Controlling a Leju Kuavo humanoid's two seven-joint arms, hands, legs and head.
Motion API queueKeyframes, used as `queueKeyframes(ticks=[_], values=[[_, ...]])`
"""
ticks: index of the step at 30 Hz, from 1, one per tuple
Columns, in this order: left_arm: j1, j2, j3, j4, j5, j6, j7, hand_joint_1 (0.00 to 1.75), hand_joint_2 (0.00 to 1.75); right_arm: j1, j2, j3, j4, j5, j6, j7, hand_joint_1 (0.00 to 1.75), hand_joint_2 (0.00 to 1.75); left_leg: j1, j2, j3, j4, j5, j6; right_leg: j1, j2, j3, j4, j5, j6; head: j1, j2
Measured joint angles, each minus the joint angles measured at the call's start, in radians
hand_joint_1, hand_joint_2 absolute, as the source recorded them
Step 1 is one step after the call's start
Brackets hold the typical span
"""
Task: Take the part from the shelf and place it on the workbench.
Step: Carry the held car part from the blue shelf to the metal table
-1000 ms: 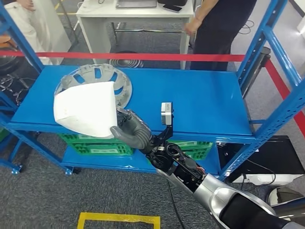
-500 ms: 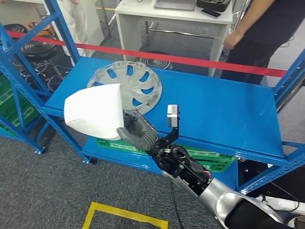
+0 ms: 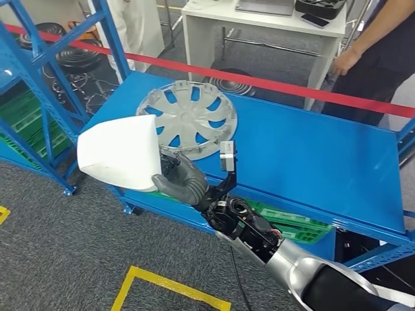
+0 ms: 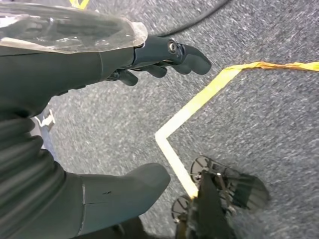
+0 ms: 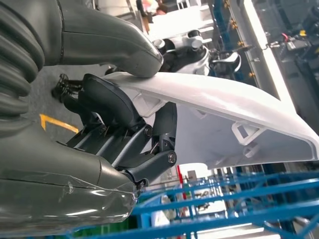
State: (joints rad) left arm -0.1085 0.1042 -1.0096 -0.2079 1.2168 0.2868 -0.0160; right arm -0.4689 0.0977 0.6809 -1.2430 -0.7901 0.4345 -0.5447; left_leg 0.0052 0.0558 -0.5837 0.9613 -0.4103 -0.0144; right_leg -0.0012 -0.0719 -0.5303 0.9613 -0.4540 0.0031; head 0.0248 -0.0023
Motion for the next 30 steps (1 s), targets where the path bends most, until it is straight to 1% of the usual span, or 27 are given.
queueKeyframes(ticks=[1, 3, 4, 5, 6, 7, 8, 9, 10, 11, 12, 13, 14, 15, 16, 18, 19, 20, 21, 22, 23, 24, 25, 26, 27, 29, 30], values=[[-0.001, 0.001, 0.000, 0.000, 0.004, 0.002, -0.003, 0.00, 1.75, -0.001, 0.000, 0.000, 0.000, -0.001, 0.001, -0.001, 1.75, 1.75, -0.003, 0.000, 0.004, -0.011, -0.001, 0.006, 0.002, -0.007, 0.002, -0.001, -0.003, 0.005, 0.002, 0.000], [0.000, 0.003, 0.001, 0.000, 0.015, 0.009, -0.007, 0.00, 1.75, -0.003, 0.000, 0.000, 0.000, -0.002, 0.003, -0.001, 1.75, 1.75, -0.002, -0.022, 0.004, -0.014, 0.001, 0.015, 0.001, -0.016, 0.008, -0.001, -0.009, 0.015, 0.006, 0.000], [0.001, 0.004, 0.001, 0.000, 0.020, 0.013, -0.007, 0.00, 1.75, -0.003, 0.000, 0.001, 0.000, -0.002, 0.004, -0.001, 1.75, 1.75, 0.000, -0.031, 0.006, -0.016, 0.002, 0.020, -0.001, -0.005, 0.007, 0.008, -0.018, 0.020, 0.007, 0.000], [0.001, 0.006, 0.002, 0.000, 0.025, 0.017, -0.007, 0.00, 1.75, -0.003, 0.000, 0.001, 0.000, -0.003, 0.005, -0.001, 1.75, 1.75, 0.003, -0.040, 0.009, -0.019, 0.004, 0.025, -0.003, 0.013, -0.002, 0.034, -0.037, 0.024, 0.009, 0.000], [0.001, 0.008, 0.002, 0.000, 0.030, 0.021, -0.007, 0.00, 1.75, -0.003, 0.000, 0.001, 0.001, -0.004, 0.006, -0.001, 1.75, 1.75, 0.005, -0.048, 0.010, -0.020, 0.004, 0.030, -0.005, 0.036, -0.024, 0.085, -0.066, 0.027, 0.013, 0.000], [0.001, 0.009, 0.003, 0.000, 0.035, 0.024, -0.007, 0.00, 1.75, -0.002, 0.000, 0.001, 0.002, -0.005, 0.006, -0.001, 1.75, 1.75, 0.004, -0.057, 0.011, -0.020, 0.004, 0.033, -0.006, 0.055, -0.058, 0.159, -0.102, 0.028, 0.017, 0.000], [0.001, 0.012, 0.003, 0.000, 0.039, 0.027, -0.007, 0.00, 1.75, -0.001, -0.001, 0.001, 0.003, -0.005, 0.006, -0.001, 1.75, 1.75, 0.004, -0.067, 0.011, -0.020, 0.004, 0.035, -0.006, 0.064, -0.096, 0.237, -0.135, 0.029, 0.022, 0.000], [0.001, 0.015, 0.004, 0.000, 0.044, 0.029, -0.007, 0.00, 1.75, 0.001, -0.001, 0.001, 0.004, -0.005, 0.006, -0.001, 1.75, 1.75, 0.003, -0.078, 0.011, -0.020, 0.004, 0.036, -0.006, 0.068, -0.129, 0.299, -0.155, 0.029, 0.025, 0.000], [0.001, 0.017, 0.005, 0.000, 0.048, 0.031, -0.007, 0.00, 1.75, 0.003, -0.001, 0.001, 0.005, -0.006, 0.005, -0.001, 1.75, 1.75, 0.002, -0.090, 0.012, -0.020, 0.004, 0.037, -0.006, 0.069, -0.145, 0.324, -0.153, 0.029, 0.027, 0.000], [0.002, 0.020, 0.007, 0.000, 0.053, 0.034, -0.007, 0.00, 1.75, 0.004, -0.002, 0.001, 0.006, -0.006, 0.005, -0.001, 1.75, 1.75, 0.002, -0.103, 0.014, -0.020, 0.003, 0.036, -0.006, 0.070, -0.139, 0.300, -0.127, 0.026, 0.028, 0.000], [0.002, 0.021, 0.010, 0.000, 0.058, 0.036, -0.007, 0.00, 1.75, 0.004, -0.002, 0.001, 0.005, -0.006, 0.005, -0.001, 1.75, 1.75, 0.002, -0.115, 0.016, -0.020, 0.003, 0.035, -0.006, 0.075, -0.115, 0.242, -0.088, 0.023, 0.030, 0.000], [0.002, 0.023, 0.014, 0.000, 0.063, 0.039, -0.008, 0.00, 1.75, 0.004, -0.002, 0.001, 0.005, -0.006, 0.005, -0.001, 1.75, 1.75, 0.002, -0.127, 0.019, -0.019, 0.001, 0.033, -0.006, 0.088, -0.080, 0.159, -0.043, 0.019, 0.033, 0.000], [0.002, 0.024, 0.018, 0.000, 0.067, 0.041, -0.009, 0.00, 1.75, 0.004, -0.002, 0.001, 0.005, -0.006, 0.004, -0.001, 1.75, 1.75, 0.001, -0.138, 0.020, -0.018, 0.000, 0.030, -0.007, 0.103, -0.047, 0.085, -0.010, 0.016, 0.034, 0.000], [0.001, 0.027, 0.021, 0.000, 0.070, 0.043, -0.010, 0.00, 1.75, 0.004, -0.002, 0.002, 0.006, -0.007, 0.004, -0.001, 1.75, 1.75, 0.002, -0.147, 0.019, -0.016, -0.001, 0.026, -0.007, 0.115, -0.026, 0.035, 0.008, 0.013, 0.034, 0.000], [0.002, 0.029, 0.025, 0.000, 0.073, 0.045, -0.011, 0.00, 1.75, 0.004, -0.002, 0.002, 0.006, -0.007, 0.003, -0.002, 1.75, 1.75, 0.002, -0.155, 0.017, -0.016, -0.001, 0.021, -0.006, 0.122, -0.015, 0.008, 0.015, 0.011, 0.032, 0.000], [0.005, 0.036, 0.031, 0.000, 0.079, 0.047, -0.012, 0.00, 1.75, 0.003, -0.002, 0.002, 0.007, -0.008, 0.002, -0.002, 1.75, 1.75, 0.006, -0.168, 0.014, -0.018, 0.001, 0.008, -0.002, 0.111, -0.013, 0.001, 0.017, 0.002, 0.029, 0.000], [0.007, 0.040, 0.035, 0.000, 0.082, 0.048, -0.012, 0.00, 1.75, 0.003, -0.002, 0.003, 0.008, -0.008, 0.002, -0.003, 1.75, 1.75, 0.007, -0.160, 0.012, -0.014, -0.002, 0.003, -0.002, 0.103, -0.010, -0.004, 0.019, -0.004, 0.028, 0.000], [0.008, 0.043, 0.039, 0.000, 0.084, 0.048, -0.012, 0.00, 1.75, 0.002, -0.002, 0.003, 0.008, -0.008, 0.002, -0.003, 1.75, 1.75, 0.007, -0.141, 0.004, 0.004, -0.014, -0.002, -0.003, 0.094, -0.007, -0.010, 0.022, -0.010, 0.024, 0.000], [0.007, 0.046, 0.043, 0.000, 0.084, 0.049, -0.012, 0.00, 1.75, 0.002, -0.002, 0.003, 0.008, -0.008, 0.002, -0.004, 1.75, 1.75, 0.006, -0.117, -0.016, 0.045, -0.036, -0.006, -0.005, 0.085, -0.004, -0.015, 0.024, -0.014, 0.019, 0.000], [0.005, 0.048, 0.047, 0.000, 0.085, 0.049, -0.012, 0.00, 1.75, 0.002, -0.002, 0.003, 0.009, -0.008, 0.002, -0.004, 1.75, 1.75, 0.006, -0.090, -0.045, 0.105, -0.066, -0.010, -0.005, 0.076, -0.002, -0.017, 0.025, -0.017, 0.013, 0.000], [0.004, 0.049, 0.050, 0.000, 0.085, 0.049, -0.012, 0.00, 1.75, 0.003, -0.002, 0.003, 0.011, -0.008, 0.002, -0.004, 1.75, 1.75, 0.007, -0.076, -0.081, 0.175, -0.096, -0.014, -0.004, 0.067, -0.002, -0.018, 0.024, -0.019, 0.007, 0.000], [0.003, 0.050, 0.051, 0.000, 0.085, 0.049, -0.012, 0.00, 1.75, 0.004, -0.002, 0.003, 0.012, -0.008, 0.002, -0.004, 1.75, 1.75, 0.008, -0.070, -0.114, 0.236, -0.118, -0.017, -0.004, 0.057, -0.002, -0.018, 0.023, -0.019, 0.004, 0.000], [0.003, 0.051, 0.051, 0.000, 0.085, 0.050, -0.012, 0.00, 1.75, 0.004, -0.002, 0.004, 0.015, -0.007, 0.002, -0.003, 1.75, 1.75, 0.009, -0.067, -0.133, 0.268, -0.122, -0.019, -0.004, 0.048, -0.002, -0.018, 0.022, -0.019, 0.004, 0.000], [0.004, 0.051, 0.052, 0.000, 0.085, 0.050, -0.012, 0.00, 1.75, 0.005, -0.002, 0.004, 0.017, -0.006, 0.002, -0.003, 1.75, 1.75, 0.010, -0.065, -0.133, 0.263, -0.108, -0.020, -0.004, 0.039, -0.002, -0.018, 0.021, -0.019, 0.003, 0.000], [0.005, 0.052, 0.052, 0.000, 0.085, 0.050, -0.012, 0.00, 1.75, 0.005, -0.002, 0.004, 0.018, -0.006, 0.002, -0.002, 1.75, 1.75, 0.011, -0.060, -0.112, 0.218, -0.079, -0.019, -0.004, 0.031, 0.000, -0.018, 0.019, -0.018, 0.002, 0.000], [0.004, 0.055, 0.052, 0.000, 0.085, 0.051, -0.012, 0.00, 1.75, 0.005, -0.002, 0.005, 0.018, -0.004, 0.002, -0.002, 1.75, 1.75, 0.007, -0.032, -0.039, 0.073, -0.017, -0.013, -0.001, 0.016, 0.005, -0.017, 0.014, -0.013, 0.000, 0.000], [0.002, 0.056, 0.052, 0.000, 0.085, 0.051, -0.012, 0.00, 1.75, 0.004, -0.002, 0.005, 0.018, -0.004, 0.002, -0.001, 1.75, 1.75, 0.004, -0.020, -0.011, 0.017, 0.002, -0.008, 0.002, 0.009, 0.007, -0.016, 0.011, -0.009, 0.001, 0.000]])
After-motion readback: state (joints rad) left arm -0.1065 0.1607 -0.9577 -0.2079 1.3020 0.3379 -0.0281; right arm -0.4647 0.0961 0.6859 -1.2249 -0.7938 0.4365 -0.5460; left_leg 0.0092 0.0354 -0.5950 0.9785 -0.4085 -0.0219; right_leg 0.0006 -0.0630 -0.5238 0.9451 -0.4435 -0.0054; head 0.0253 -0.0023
